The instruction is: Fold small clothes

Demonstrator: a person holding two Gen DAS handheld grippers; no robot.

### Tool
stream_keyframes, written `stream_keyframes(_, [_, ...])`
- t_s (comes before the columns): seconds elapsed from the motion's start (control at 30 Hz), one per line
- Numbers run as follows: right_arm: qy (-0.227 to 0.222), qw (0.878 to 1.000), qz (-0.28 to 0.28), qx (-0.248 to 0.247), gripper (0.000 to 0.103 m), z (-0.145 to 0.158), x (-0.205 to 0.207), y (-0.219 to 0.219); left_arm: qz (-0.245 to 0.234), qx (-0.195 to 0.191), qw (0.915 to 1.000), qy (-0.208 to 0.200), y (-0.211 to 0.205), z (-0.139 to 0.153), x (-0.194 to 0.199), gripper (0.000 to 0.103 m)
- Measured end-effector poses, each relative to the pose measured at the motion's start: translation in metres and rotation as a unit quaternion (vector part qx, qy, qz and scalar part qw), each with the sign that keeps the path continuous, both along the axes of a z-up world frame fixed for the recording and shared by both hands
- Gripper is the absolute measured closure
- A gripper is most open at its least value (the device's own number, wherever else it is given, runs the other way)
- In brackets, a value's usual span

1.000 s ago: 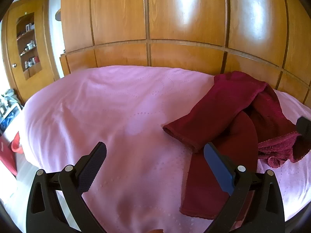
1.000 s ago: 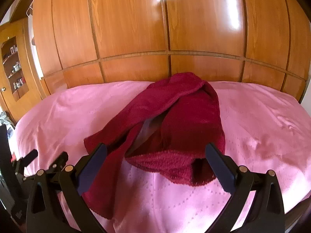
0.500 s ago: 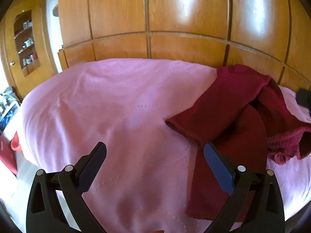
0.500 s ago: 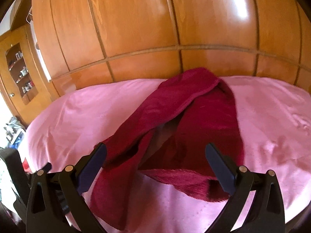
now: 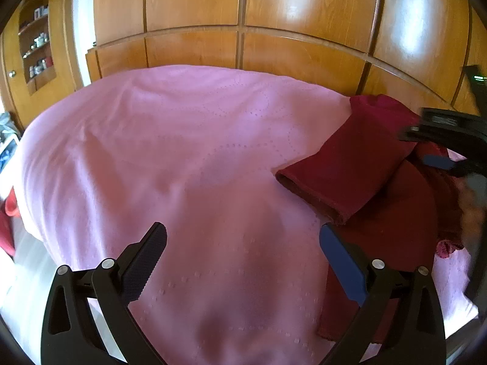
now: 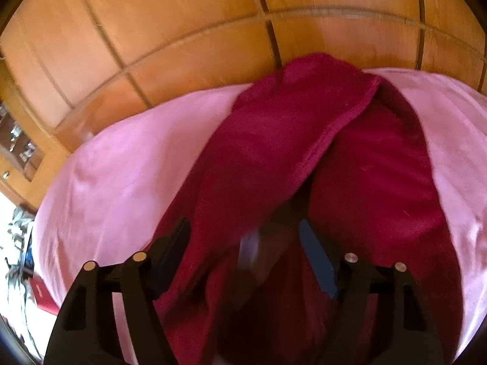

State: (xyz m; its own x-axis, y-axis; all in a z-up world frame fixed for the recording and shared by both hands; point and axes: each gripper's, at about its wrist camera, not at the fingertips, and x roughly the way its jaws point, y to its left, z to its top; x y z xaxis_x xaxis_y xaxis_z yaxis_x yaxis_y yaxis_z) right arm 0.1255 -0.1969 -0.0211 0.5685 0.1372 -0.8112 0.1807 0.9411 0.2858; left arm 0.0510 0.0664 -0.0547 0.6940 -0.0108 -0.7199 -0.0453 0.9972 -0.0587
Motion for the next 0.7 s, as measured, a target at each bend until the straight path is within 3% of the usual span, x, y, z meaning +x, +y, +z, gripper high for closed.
stream_keyframes(0.03, [0.009, 1.0, -0.002, 0.001, 0.039, -0.005, 0.007, -0.001, -0.003, 0.002, 1.0, -0.002, 0.0, 0.0, 0.0, 0.004])
stream_keyframes(0.2, [-0.006, 1.0, 0.011, -0.02, 0.094, 0.0, 0.022, 0.002, -0.046, -0.003, 0.9989, -0.011, -0.006, -0.001, -0.003, 0.004])
stream_keyframes(0.3, [-0.043, 0.999, 0.02, -0.02, 0.097, 0.022, 0.014, -0.007, -0.103, -0.029, 0.9942, -0.016, -0.016, -0.001, -0.007, 0.004])
stream_keyframes(0.43, [-0.093, 0.995, 0.019, -0.034, 0.097, 0.057, -0.004, -0.034, -0.197, -0.064, 0.9781, -0.024, -0.036, 0.001, -0.018, 0.004])
stream_keyframes(0.63, [-0.131, 0.982, -0.076, -0.112, 0.097, 0.103, -0.022, -0.132, -0.286, -0.025, 0.9577, -0.014, -0.075, -0.008, -0.028, 0.004])
stream_keyframes(0.67, [-0.127, 0.978, -0.104, -0.131, 0.097, 0.107, -0.023, -0.157, -0.291, -0.017, 0.9565, -0.011, -0.079, -0.01, -0.027, 0.006])
stream_keyframes(0.7, [-0.123, 0.975, -0.12, -0.141, 0.097, 0.108, -0.023, -0.172, -0.295, -0.002, 0.9554, -0.004, -0.085, -0.016, -0.025, 0.015])
